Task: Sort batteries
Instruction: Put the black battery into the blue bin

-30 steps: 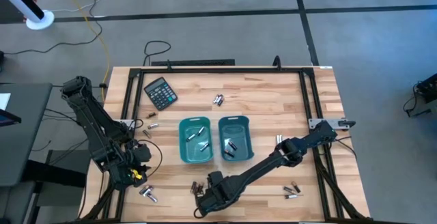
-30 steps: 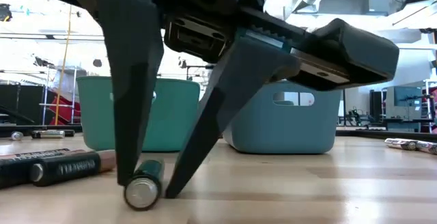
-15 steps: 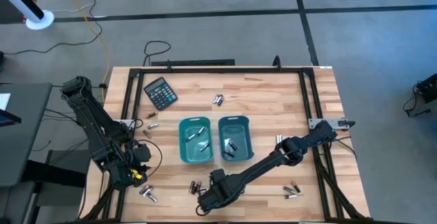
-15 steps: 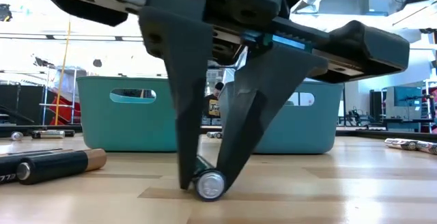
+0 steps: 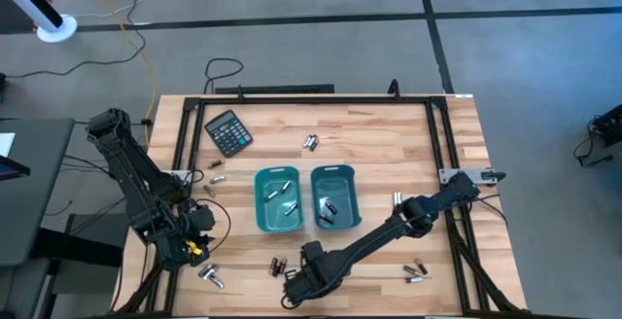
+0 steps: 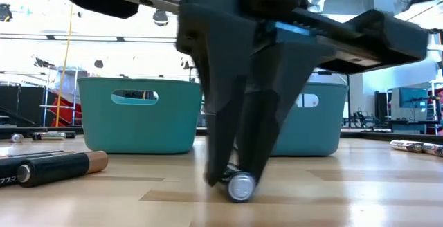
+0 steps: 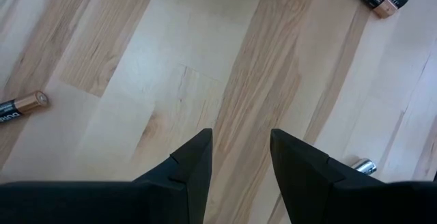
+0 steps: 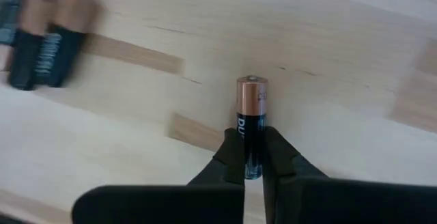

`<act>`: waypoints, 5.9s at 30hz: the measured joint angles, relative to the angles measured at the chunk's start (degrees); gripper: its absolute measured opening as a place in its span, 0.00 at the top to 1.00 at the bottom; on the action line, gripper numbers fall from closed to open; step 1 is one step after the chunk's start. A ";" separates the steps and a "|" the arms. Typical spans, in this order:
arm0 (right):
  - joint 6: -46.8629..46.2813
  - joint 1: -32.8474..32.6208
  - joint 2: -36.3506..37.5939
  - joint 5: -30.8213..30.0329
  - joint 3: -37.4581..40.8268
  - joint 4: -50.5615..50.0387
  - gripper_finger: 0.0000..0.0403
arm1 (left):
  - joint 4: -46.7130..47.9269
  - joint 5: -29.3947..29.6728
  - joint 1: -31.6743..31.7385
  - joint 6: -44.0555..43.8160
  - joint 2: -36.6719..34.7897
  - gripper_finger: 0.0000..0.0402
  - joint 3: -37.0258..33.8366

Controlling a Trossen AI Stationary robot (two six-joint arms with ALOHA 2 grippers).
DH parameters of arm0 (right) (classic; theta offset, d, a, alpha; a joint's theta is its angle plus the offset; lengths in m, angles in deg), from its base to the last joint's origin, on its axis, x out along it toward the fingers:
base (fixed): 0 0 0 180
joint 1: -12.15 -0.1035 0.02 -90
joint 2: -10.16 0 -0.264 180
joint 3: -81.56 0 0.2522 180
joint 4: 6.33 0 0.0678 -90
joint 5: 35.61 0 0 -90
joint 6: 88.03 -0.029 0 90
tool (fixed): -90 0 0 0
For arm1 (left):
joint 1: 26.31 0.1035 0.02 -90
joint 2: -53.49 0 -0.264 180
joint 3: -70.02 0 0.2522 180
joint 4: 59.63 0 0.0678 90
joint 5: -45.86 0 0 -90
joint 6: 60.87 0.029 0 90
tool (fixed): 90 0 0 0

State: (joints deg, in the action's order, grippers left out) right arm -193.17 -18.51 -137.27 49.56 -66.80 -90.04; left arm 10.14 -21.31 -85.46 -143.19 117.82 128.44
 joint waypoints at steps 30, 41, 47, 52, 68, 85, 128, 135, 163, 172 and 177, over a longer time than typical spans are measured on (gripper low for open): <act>32.63 8.31 24.64 -20.58 0.95 -20.09 0.96 | -3.00 1.88 9.23 -4.31 0.00 0.65 0.02; 54.60 17.89 29.21 -12.46 24.27 -10.22 0.96 | -6.65 1.95 14.19 -5.57 0.00 0.65 0.02; 59.94 23.40 36.05 -2.14 45.32 12.82 0.96 | -6.80 4.25 14.45 -8.33 0.35 0.65 0.02; 60.65 27.91 38.11 6.57 56.08 23.82 0.96 | -6.97 5.22 14.74 -8.68 0.52 0.65 0.02; 63.40 29.18 37.54 7.71 59.53 25.83 0.80 | -6.95 5.31 17.51 -10.10 0.50 0.65 0.02; 65.10 28.71 44.60 4.79 59.51 24.33 0.77 | -7.13 5.28 17.49 -10.51 0.50 0.65 0.02; 15.14 -4.10 78.57 -16.60 90.24 23.99 0.77 | -18.15 -19.88 75.89 59.81 6.59 0.65 22.58; 16.06 1.30 80.65 -16.69 90.22 23.62 0.77 | -17.33 -29.03 85.23 70.67 24.06 0.65 33.11; 15.43 10.08 81.12 -16.75 90.22 23.68 0.77 | -1.10 -26.98 87.73 79.52 63.29 0.65 61.07; 15.57 11.70 81.12 -16.73 90.22 23.69 0.77 | -2.99 -25.51 87.80 78.80 63.28 0.65 60.66; 15.57 12.53 81.12 -16.73 90.20 23.71 0.77 | -4.29 -25.51 88.06 78.16 63.23 0.65 58.78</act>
State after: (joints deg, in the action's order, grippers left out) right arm -177.59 -5.98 -56.14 32.83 23.41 -66.33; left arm 5.85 -46.82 2.60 -65.03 181.06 187.22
